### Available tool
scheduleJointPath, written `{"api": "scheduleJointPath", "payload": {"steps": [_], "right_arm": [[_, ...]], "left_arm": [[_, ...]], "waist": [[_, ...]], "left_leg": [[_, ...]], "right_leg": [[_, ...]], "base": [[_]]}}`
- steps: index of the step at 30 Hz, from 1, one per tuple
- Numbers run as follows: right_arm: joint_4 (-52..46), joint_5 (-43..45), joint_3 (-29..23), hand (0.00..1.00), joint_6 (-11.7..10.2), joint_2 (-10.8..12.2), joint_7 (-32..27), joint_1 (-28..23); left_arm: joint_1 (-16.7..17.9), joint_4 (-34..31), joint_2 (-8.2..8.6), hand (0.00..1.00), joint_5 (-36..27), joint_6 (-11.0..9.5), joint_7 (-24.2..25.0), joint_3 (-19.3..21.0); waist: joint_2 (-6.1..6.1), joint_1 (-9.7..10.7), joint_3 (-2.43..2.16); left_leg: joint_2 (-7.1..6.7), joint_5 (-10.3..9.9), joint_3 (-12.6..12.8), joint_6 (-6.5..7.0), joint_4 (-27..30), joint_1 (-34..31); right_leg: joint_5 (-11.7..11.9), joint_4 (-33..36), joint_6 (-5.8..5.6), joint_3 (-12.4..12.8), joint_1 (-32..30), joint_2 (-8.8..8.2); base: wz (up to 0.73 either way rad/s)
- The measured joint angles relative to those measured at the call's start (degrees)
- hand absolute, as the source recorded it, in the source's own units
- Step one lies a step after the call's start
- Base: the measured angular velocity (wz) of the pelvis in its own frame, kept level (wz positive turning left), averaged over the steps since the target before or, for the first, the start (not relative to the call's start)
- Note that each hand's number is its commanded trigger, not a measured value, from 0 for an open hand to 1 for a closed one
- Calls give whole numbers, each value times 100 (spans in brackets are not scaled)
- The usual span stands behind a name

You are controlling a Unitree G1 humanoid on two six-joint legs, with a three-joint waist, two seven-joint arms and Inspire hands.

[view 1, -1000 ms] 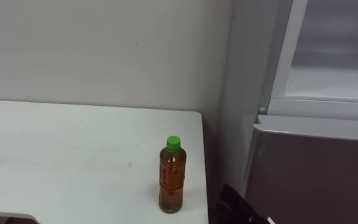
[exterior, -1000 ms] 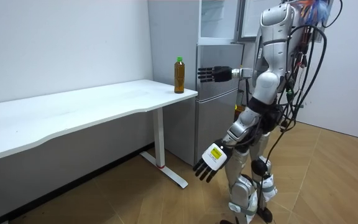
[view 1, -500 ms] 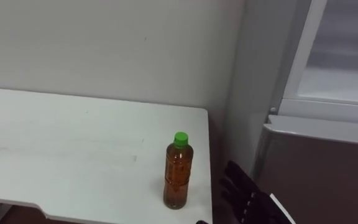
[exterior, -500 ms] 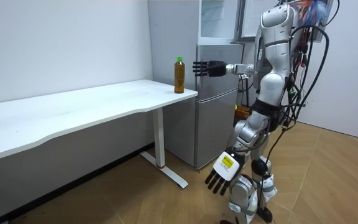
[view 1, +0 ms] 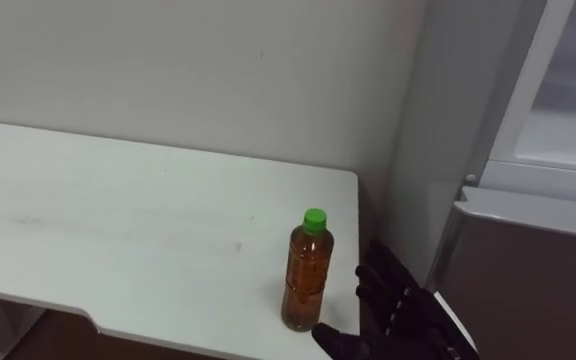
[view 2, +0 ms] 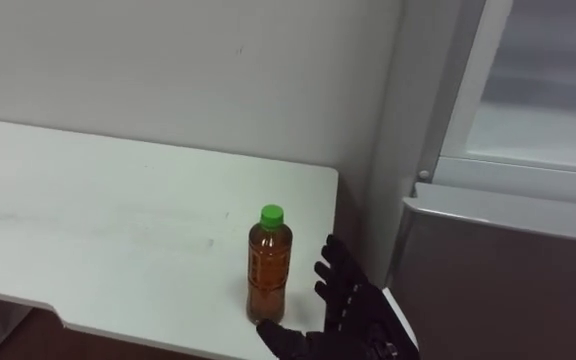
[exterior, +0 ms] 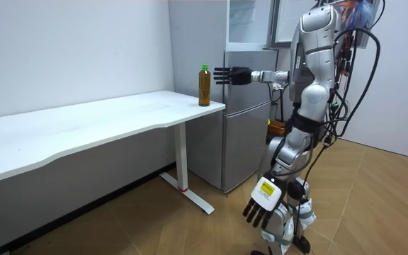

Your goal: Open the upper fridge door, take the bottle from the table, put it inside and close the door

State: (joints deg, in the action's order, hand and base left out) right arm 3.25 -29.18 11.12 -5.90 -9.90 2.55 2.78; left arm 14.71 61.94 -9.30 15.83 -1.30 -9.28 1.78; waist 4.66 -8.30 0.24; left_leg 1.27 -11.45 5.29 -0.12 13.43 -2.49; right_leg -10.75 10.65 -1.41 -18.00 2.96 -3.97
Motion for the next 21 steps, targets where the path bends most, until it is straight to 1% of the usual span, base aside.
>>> {"api": "scheduleJointPath", "payload": {"steps": [3, 8, 11, 13, 14, 16, 20, 21], "right_arm": [[53, -3, 31, 0, -2, 1, -128, 124], [65, -13, 153, 0, -2, 3, -254, 279], [370, -30, 153, 0, -29, 2, -329, 527], [585, -30, 153, 0, -30, -3, -448, 630], [617, -29, 153, 0, -30, -3, -460, 633], [780, -43, 169, 0, -30, -3, -506, 666], [822, -82, 169, 0, -30, -5, -668, 701], [908, -89, 170, 0, -30, 1, -720, 761]], "left_arm": [[-42, -8, -40, 0, 0, 0, 6, -30], [-47, -8, -74, 0, 6, 16, 9, -54], [-85, -8, -76, 0, 10, 67, 47, -86], [-116, -10, -76, 0, 10, 121, 104, -88], [-116, -11, -76, 0, 12, 134, 104, -88], [-111, -11, -76, 0, 12, 211, 106, -87], [-112, -77, -76, 0, 12, 231, 120, -84], [-112, -98, -76, 0, 12, 235, 124, -81]], "waist": [[24, -5, 6], [20, -51, 14], [8, -63, 18], [4, -156, 20], [3, -170, 20], [-30, -208, 44], [-64, -300, 56], [-92, -320, 60]], "left_leg": [[-6, 2, -98, -2, 41, -91], [-9, 17, -155, -11, 42, -134], [-13, 18, -217, -12, 106, -237], [-12, 30, -232, -8, 143, -357], [-12, 37, -234, -7, 146, -390], [-13, 50, -248, 1, 157, -437], [-13, 56, -288, -3, 209, -523], [-13, 57, -295, -3, 211, -528]], "right_leg": [[0, -1, 0, -111, -12, -2], [0, -1, 0, -190, -23, -1], [0, 3, 1, -258, -69, -1], [10, 6, 17, -274, -167, 0], [14, 5, 22, -279, -191, -1], [19, 4, 30, -325, -221, -7], [25, 10, 40, -353, -290, -4], [25, 11, 40, -362, -289, -4]], "base": [[17], [7], [10], [6], [6], [8], [5], [0]]}}
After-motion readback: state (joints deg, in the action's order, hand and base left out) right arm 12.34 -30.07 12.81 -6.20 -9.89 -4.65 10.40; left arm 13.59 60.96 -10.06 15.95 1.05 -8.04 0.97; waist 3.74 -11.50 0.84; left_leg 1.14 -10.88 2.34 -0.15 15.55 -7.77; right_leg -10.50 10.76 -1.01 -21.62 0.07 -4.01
